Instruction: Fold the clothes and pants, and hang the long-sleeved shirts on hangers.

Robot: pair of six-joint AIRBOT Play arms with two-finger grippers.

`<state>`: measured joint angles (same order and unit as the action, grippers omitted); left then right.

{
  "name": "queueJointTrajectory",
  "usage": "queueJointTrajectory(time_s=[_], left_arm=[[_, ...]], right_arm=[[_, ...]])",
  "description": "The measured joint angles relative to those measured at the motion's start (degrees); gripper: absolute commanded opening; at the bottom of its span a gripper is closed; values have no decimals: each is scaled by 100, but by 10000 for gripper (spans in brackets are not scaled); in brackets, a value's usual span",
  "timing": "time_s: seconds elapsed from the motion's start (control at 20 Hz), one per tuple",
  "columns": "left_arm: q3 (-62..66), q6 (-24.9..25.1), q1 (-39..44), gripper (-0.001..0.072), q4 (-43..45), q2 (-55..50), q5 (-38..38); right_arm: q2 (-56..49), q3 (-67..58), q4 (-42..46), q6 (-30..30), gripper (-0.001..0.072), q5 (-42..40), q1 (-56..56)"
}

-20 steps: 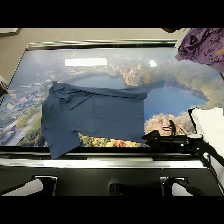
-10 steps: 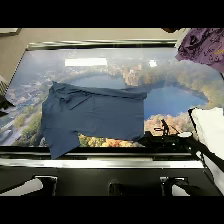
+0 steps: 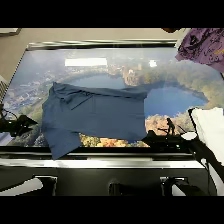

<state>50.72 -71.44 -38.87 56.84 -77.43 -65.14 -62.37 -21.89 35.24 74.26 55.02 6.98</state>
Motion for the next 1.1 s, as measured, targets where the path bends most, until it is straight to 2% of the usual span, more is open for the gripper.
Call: queueJointTrajectory(time_s=[0.2, 0.5, 0.55, 0.65, 0.7, 1.1], left_arm=[[-236, 278, 13, 471, -186, -240, 125], [-302, 450, 96, 468, -494, -505, 190], [-304, 466, 142, 405, -555, -564, 184], [-315, 501, 264, 79, -592, -693, 203], [-321, 509, 321, 16, -560, -734, 219], [275, 540, 715, 13, -966, -494, 37]], right_arm=[[247, -63, 177, 282, 29, 105, 0], [319, -192, 260, 400, 29, 190, 0], [323, -232, 271, 407, 29, 190, 0], [326, -337, 271, 426, 29, 195, 0], [328, -400, 275, 426, 29, 197, 0], [319, -1246, 358, 201, 27, 208, -57]])
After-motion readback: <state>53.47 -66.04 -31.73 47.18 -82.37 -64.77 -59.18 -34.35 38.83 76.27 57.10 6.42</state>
